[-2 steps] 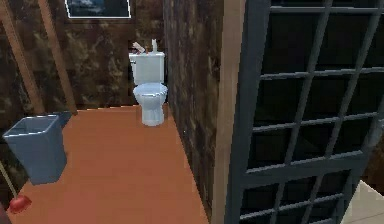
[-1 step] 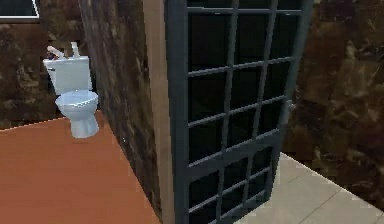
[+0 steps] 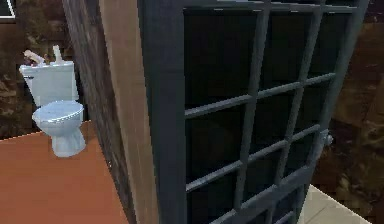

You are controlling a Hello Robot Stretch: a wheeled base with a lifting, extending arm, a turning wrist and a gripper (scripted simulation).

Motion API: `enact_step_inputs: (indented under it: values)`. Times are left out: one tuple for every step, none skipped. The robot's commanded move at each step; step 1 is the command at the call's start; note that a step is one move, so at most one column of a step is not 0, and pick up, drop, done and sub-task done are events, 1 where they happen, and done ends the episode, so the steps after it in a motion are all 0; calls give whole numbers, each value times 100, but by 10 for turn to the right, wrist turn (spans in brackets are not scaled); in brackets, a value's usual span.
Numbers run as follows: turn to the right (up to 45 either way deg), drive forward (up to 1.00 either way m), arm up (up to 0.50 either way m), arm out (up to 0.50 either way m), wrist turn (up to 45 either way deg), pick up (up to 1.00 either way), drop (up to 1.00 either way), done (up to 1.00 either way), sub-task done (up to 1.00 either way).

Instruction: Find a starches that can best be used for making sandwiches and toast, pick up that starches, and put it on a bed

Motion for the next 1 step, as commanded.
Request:
enact_step_inputs:
  values:
    - [450,0,0,0,0,0,0,0,0]
